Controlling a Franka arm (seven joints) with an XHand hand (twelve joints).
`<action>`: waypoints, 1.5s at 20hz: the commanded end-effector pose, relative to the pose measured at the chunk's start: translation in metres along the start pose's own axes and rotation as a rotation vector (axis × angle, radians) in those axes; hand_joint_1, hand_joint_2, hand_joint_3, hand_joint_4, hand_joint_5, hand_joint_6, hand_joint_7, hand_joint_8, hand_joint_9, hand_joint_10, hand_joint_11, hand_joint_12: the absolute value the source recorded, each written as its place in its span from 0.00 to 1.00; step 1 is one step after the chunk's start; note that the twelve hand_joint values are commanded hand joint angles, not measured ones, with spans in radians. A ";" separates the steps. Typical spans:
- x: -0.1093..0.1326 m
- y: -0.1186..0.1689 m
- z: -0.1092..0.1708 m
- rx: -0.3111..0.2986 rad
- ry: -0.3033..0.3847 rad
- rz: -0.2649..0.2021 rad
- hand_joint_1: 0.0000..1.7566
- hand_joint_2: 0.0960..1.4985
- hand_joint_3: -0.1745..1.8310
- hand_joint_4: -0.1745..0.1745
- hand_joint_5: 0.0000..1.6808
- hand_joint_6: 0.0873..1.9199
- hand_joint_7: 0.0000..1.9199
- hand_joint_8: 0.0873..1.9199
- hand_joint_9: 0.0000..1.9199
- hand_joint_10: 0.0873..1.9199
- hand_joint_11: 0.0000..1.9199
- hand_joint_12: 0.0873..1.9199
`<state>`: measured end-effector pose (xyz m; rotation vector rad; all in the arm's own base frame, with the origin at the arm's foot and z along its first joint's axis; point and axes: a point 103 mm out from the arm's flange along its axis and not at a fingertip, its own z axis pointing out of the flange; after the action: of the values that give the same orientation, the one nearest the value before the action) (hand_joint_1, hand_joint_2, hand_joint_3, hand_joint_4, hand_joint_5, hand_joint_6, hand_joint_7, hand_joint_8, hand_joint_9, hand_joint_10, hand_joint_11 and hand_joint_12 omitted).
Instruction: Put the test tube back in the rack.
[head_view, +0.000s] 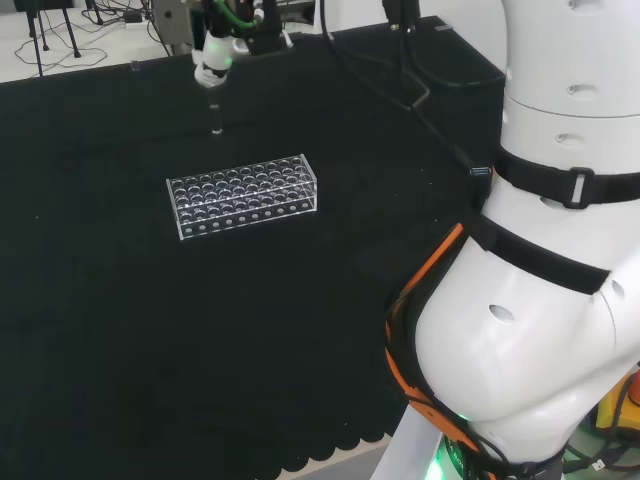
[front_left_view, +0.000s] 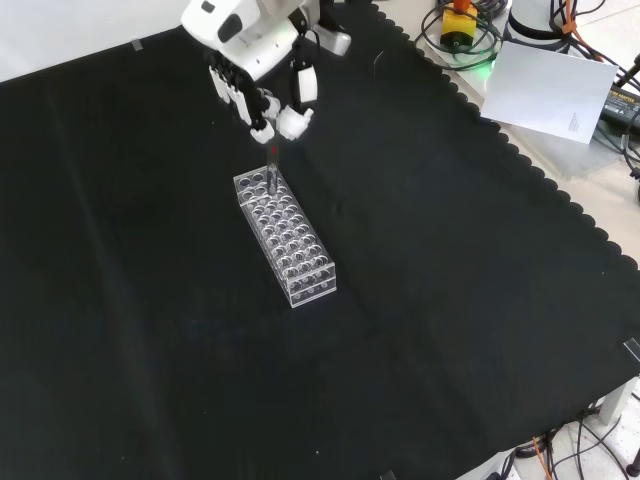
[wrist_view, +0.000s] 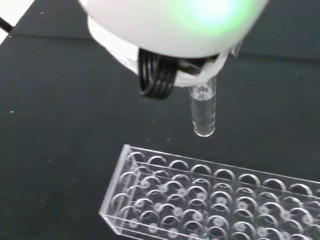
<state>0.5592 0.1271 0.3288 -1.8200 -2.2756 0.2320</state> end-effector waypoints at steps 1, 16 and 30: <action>0.021 0.005 0.011 0.023 0.034 -0.044 0.71 0.30 0.47 0.00 0.93 0.03 0.93 0.18 0.85 0.36 0.73 0.51; 0.022 0.014 0.043 0.095 0.041 -0.063 0.71 0.30 0.47 0.00 0.93 0.03 0.93 0.18 0.85 0.36 0.73 0.51; 0.015 0.032 0.067 0.151 0.034 -0.045 0.71 0.30 0.47 0.00 0.93 0.02 0.93 0.18 0.85 0.36 0.73 0.51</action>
<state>0.5674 0.1519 0.2625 -1.6823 -2.2219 0.3363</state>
